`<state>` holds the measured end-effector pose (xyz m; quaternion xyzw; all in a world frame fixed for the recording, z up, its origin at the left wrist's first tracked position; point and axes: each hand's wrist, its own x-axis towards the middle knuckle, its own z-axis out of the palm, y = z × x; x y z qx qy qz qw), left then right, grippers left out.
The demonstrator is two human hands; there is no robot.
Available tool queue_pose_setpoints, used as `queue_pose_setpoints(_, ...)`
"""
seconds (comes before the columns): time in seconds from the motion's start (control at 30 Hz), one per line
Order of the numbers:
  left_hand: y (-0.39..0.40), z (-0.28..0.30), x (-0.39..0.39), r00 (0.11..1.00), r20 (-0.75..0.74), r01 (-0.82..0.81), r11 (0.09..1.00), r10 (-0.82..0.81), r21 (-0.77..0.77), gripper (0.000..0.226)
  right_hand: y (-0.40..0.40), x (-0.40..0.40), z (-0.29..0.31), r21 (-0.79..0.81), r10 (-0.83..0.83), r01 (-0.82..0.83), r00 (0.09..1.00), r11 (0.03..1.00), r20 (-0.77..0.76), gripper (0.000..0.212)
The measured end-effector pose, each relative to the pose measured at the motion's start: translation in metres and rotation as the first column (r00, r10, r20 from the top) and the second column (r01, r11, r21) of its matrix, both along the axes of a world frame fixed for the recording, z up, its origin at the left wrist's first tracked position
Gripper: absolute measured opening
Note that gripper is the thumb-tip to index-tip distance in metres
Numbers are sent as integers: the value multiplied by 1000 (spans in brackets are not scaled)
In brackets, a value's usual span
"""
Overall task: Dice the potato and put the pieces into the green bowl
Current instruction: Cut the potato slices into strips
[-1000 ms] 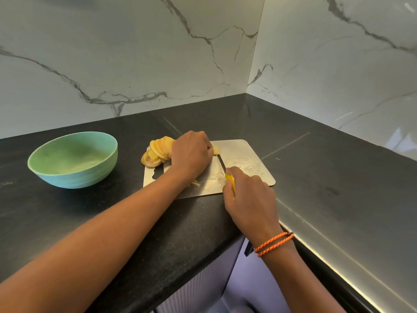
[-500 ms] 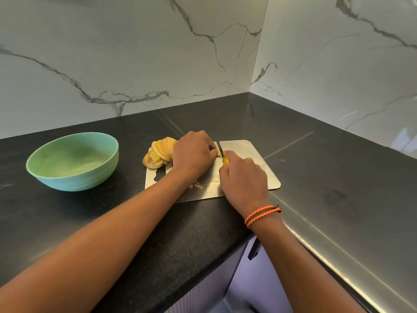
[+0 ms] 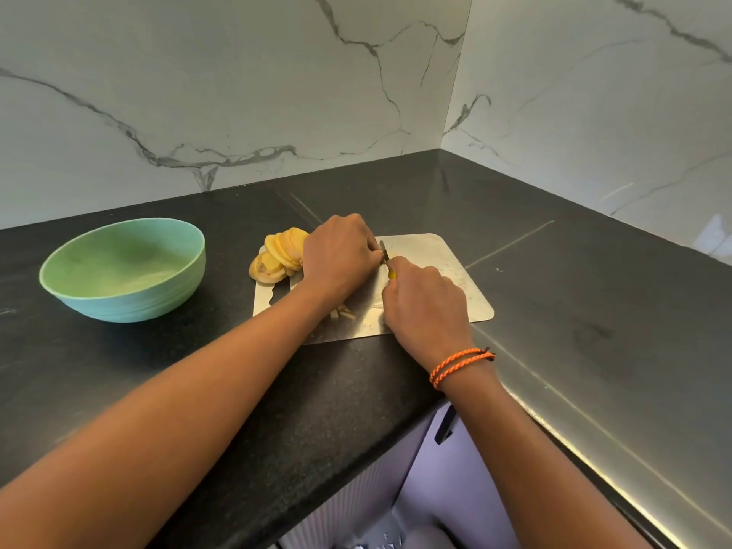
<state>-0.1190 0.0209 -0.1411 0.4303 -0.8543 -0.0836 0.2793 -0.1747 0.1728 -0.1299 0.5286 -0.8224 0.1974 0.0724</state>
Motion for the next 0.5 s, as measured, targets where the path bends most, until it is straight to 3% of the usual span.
queue_pose_setpoints(0.4, 2, 0, 1, 1000, 2, 15, 999, -15, -29, 15, 45, 12, -9, -38, 41, -39, 998, 999, 47, 38)
queue_pose_setpoints(0.5, 3, 1, 1, 1000, -10, 25, 999, -26, -42, 17, 48, 11, -6, -130, 15, -6, 997, 991, 71, 41)
